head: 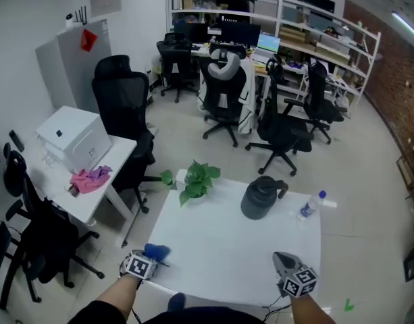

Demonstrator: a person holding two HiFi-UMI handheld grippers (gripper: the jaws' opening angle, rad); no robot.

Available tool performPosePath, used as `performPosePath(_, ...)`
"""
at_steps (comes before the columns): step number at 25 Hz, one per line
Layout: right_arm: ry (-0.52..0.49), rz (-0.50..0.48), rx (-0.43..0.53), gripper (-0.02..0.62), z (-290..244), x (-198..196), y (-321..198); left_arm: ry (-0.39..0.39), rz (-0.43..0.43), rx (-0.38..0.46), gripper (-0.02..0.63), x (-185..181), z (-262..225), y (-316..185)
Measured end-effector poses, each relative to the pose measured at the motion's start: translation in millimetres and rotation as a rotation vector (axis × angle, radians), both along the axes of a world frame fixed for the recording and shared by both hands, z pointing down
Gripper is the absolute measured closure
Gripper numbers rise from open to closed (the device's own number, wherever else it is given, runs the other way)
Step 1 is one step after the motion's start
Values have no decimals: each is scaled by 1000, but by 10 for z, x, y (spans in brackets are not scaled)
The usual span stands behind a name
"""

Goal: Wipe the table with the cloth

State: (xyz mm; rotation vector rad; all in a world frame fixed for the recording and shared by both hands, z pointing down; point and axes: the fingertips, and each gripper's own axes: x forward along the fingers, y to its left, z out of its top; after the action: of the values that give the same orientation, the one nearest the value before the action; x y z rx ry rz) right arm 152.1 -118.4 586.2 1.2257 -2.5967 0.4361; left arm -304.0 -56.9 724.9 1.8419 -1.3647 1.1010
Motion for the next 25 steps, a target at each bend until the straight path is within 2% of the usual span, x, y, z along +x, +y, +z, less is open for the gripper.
performPosePath(3,11,-3,-12,592,-6,-65,3,-10,-23,-5,531,-165,154,167)
performPosePath(7,33,-16,-20,592,1,-134,18,-31,0,9,531,-179,287,184)
performPosePath(12,48,-23,-21,592,-30,-138,54,-22,20,-35,518,-196,260,217)
performPosePath(14,48,-20,-15,592,-43,-105,40,23,16,-70,476,-153,261,241)
performPosePath(17,41,-10,-4,592,-88,-30,45,106,27,-86,360,-10,138,236)
performPosePath(18,38,-5,0,592,-115,5,55,128,22,-71,340,22,56,203)
performPosePath(20,33,5,8,592,-168,77,82,175,9,10,307,95,-202,39)
performPosePath(23,16,15,23,592,-256,177,133,268,29,194,307,333,-795,-280)
performPosePath(25,-4,24,34,592,-338,242,170,385,68,314,338,631,-1200,-447)
